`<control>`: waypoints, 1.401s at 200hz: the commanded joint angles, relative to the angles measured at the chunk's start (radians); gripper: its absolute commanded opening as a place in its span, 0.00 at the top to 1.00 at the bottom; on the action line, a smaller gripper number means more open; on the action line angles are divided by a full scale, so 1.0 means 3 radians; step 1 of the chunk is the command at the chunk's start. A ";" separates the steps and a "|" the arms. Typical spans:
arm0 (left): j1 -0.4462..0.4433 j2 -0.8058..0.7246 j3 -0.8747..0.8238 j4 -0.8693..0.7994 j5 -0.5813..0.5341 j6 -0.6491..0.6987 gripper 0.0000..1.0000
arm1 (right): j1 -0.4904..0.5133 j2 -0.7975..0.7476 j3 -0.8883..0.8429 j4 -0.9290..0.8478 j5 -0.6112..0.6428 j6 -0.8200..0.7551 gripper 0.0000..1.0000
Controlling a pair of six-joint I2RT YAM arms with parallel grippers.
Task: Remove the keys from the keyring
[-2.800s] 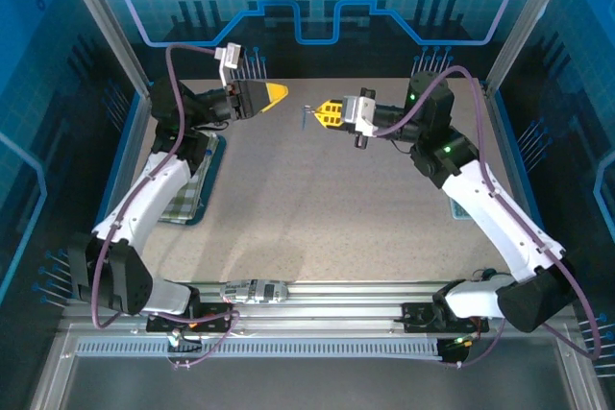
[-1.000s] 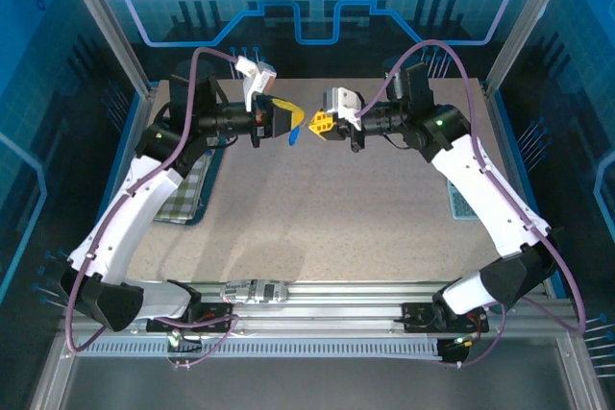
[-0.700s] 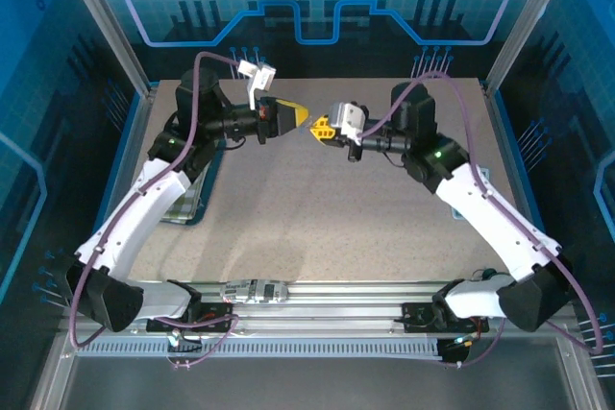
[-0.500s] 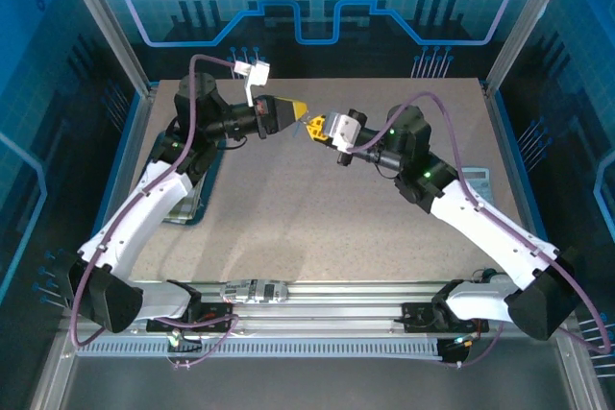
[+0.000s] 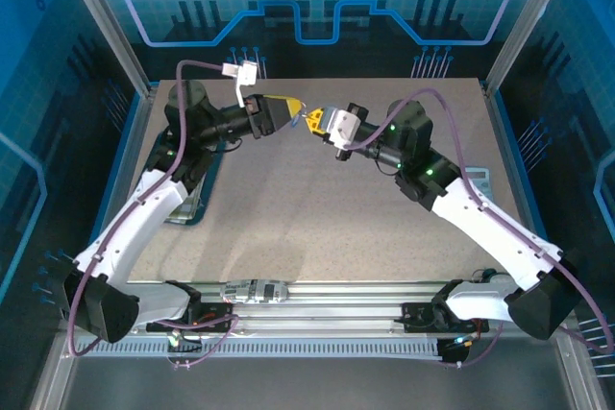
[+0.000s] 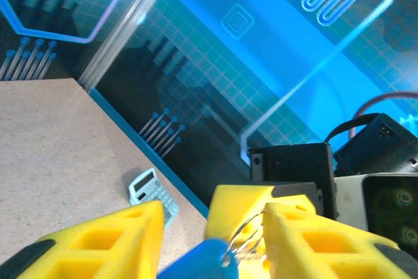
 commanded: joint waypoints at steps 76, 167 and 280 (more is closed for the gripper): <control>0.0183 -0.0115 0.0504 -0.0901 0.0291 0.0809 0.41 | -0.0157 0.0341 0.0983 -0.1777 -0.0646 -0.0519 1.00; -0.0049 0.0171 0.0859 -0.1608 0.0402 0.1469 0.37 | -0.0155 0.0574 0.1423 -0.2335 -0.0732 -0.0564 1.00; -0.0139 0.0227 0.0866 -0.1820 0.0495 0.1625 0.58 | -0.0200 0.0714 0.1622 -0.2478 -0.0806 -0.0491 1.00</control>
